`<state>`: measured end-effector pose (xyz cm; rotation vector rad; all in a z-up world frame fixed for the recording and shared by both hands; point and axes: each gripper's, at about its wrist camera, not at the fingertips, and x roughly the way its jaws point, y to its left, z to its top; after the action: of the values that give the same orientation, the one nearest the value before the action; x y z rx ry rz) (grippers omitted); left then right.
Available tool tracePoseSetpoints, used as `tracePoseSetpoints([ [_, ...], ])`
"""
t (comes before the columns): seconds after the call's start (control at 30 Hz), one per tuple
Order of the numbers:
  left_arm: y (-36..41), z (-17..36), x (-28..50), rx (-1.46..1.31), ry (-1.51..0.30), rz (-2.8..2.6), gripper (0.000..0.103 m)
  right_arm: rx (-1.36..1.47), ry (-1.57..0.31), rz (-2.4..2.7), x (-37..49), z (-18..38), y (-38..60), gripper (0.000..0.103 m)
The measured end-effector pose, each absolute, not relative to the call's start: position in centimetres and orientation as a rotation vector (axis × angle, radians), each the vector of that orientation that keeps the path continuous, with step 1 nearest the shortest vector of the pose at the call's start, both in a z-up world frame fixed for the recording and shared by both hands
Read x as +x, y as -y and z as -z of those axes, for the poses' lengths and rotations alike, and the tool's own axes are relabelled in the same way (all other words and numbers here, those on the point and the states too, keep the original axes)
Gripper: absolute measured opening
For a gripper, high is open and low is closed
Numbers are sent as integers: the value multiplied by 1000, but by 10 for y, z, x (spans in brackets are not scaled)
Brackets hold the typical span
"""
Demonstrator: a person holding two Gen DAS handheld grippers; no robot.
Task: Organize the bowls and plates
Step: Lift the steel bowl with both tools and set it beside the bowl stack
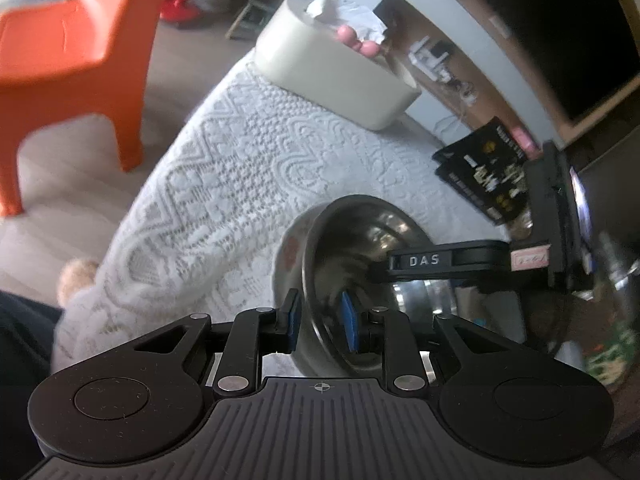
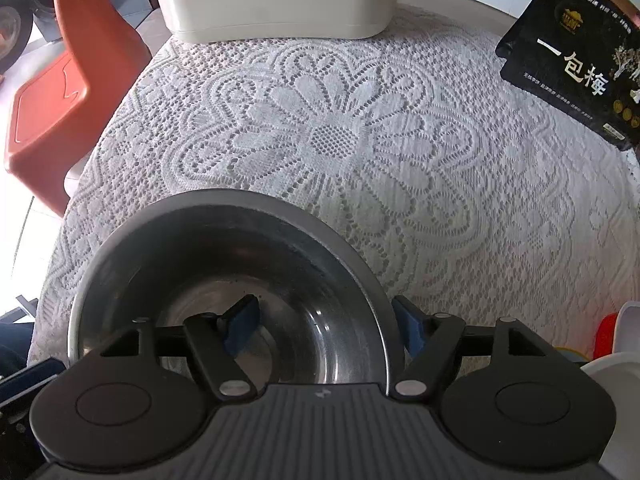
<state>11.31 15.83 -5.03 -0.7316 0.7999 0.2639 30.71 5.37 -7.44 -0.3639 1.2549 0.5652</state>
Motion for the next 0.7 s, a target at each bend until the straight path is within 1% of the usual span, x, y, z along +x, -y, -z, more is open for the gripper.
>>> tracePoseSetpoints([
  [0.03,-156,51,115,-704,-815,-289,25,-366,-1253,-565,307,74,-54,74],
  [0.07,-154,52,116,-684,-827,-313,29,-368,-1251,-566,307,74,-54,74],
  [0.1,-154,54,116,-673,-827,-328,37,-370,-1250,-567,307,74,-54,74],
  [0.17,-156,55,117,-663,-827,-354,47,-373,-1249,-570,307,74,-53,74],
  [0.2,-158,56,116,-669,-825,-356,49,-373,-1249,-570,307,74,-53,74],
  [0.37,-164,61,116,-707,-820,-342,49,-380,-1257,-568,306,75,-55,77],
  [0.4,-164,64,118,-725,-827,-326,45,-381,-1260,-565,307,76,-56,77],
  [0.43,-165,69,121,-753,-841,-299,44,-382,-1263,-564,307,76,-56,77],
  [0.57,-160,93,133,-853,-905,-214,45,-379,-1274,-570,308,78,-57,80],
  [0.7,-162,99,138,-884,-910,-216,45,-353,-1296,-562,312,80,-57,80],
])
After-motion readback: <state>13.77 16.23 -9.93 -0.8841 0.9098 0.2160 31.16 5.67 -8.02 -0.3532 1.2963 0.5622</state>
